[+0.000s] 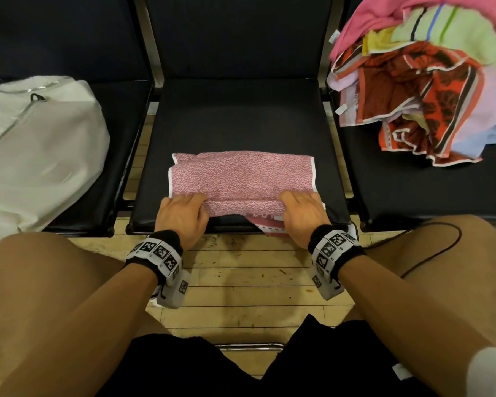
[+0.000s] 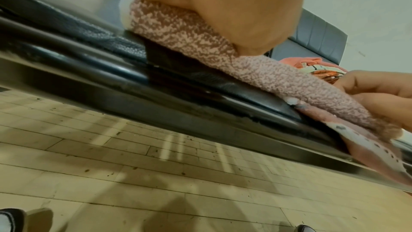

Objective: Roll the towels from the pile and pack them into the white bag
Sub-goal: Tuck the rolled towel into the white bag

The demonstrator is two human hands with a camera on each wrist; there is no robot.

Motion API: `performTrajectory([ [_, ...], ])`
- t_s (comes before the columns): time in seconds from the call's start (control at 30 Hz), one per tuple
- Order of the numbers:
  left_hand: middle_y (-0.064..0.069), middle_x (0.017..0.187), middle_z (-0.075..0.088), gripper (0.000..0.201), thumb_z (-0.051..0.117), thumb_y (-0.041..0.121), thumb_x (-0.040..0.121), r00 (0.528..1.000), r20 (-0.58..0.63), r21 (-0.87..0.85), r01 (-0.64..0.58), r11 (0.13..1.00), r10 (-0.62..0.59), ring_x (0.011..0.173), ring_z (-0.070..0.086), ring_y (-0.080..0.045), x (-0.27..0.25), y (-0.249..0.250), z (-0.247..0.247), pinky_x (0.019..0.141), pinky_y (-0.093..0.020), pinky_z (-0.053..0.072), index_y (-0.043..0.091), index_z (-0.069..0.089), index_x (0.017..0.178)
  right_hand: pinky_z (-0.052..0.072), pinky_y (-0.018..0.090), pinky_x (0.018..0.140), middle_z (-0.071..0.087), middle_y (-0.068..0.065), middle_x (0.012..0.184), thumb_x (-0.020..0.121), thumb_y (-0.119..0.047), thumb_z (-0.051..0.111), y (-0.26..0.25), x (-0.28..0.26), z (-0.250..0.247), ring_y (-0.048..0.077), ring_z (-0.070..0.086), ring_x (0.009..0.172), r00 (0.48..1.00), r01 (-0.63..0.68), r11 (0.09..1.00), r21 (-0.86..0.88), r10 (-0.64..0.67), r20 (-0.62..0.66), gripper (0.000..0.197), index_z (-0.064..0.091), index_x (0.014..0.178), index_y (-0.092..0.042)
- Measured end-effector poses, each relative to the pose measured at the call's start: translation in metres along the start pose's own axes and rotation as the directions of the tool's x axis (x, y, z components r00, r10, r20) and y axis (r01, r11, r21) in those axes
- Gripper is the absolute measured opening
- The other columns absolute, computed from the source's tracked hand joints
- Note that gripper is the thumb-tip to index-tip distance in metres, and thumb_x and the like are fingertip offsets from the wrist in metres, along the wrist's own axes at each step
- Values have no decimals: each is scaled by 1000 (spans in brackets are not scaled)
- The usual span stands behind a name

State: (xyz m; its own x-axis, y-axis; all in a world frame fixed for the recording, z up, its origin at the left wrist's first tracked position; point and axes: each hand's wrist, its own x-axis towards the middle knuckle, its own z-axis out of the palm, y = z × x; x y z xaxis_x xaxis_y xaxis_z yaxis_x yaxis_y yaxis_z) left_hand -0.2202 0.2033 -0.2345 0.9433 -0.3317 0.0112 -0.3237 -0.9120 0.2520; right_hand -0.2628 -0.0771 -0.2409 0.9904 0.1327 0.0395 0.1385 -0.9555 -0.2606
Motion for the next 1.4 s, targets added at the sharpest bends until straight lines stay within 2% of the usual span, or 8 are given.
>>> performTrajectory([
  [0.23,-2,110,62,26,59,22,90,996,-89,35,7,999,-4,105,53,-26,1,0,2,94,-45,34,20,66,115,35,35,84,62,2,98,84,-18,43,1,-2,4,26,55,91,990,66,997,-33,-70,-126,26,63,101,-16],
  [0.4,-4,104,66,16,60,12,93,993,-102,36,-59,998,63,98,55,-28,3,0,4,84,-46,41,17,69,105,40,35,83,67,2,90,67,10,67,0,0,9,27,57,88,982,125,992,-31,-128,-137,30,69,87,-13],
  [0.63,-3,110,66,37,49,35,88,998,-28,8,-51,999,51,105,54,-28,-1,-1,4,94,-48,42,15,67,113,48,40,89,68,1,103,83,-30,56,3,-4,-1,23,57,98,994,103,994,21,-102,-30,29,69,103,-15],
  [0.8,-6,116,67,32,50,24,94,999,-24,17,-33,999,33,112,53,-29,1,-1,5,104,-49,35,14,65,121,45,44,93,70,7,111,80,-4,59,4,-3,1,31,61,104,996,82,996,-17,-83,-31,36,69,114,-10],
  [1.03,-6,106,70,46,35,31,88,1000,-5,17,-10,1000,10,101,57,-28,1,6,3,92,-44,37,14,65,118,32,37,104,59,6,131,91,-11,43,3,-2,-7,26,54,117,996,26,999,-27,-23,86,45,53,135,-15],
  [1.2,-1,93,71,38,38,33,91,1000,24,14,13,1000,-14,87,62,-26,2,7,2,88,-40,33,21,60,119,50,39,76,55,3,114,88,-15,50,4,-4,-4,27,56,88,999,-7,997,77,9,-30,31,57,119,-16],
  [1.3,-1,107,66,24,54,26,92,999,-52,22,5,1000,-3,100,58,-25,2,6,5,93,-43,35,21,62,115,37,35,79,60,0,96,78,-5,62,8,-1,2,25,54,86,980,89,996,-18,-91,-178,19,64,93,-16],
  [1.4,-1,105,61,13,62,20,90,987,-156,36,-36,999,41,103,53,-27,3,3,7,92,-44,31,21,66,103,35,36,79,65,-2,93,68,1,71,9,0,9,24,52,88,977,99,986,-137,-122,-172,26,70,87,-17],
])
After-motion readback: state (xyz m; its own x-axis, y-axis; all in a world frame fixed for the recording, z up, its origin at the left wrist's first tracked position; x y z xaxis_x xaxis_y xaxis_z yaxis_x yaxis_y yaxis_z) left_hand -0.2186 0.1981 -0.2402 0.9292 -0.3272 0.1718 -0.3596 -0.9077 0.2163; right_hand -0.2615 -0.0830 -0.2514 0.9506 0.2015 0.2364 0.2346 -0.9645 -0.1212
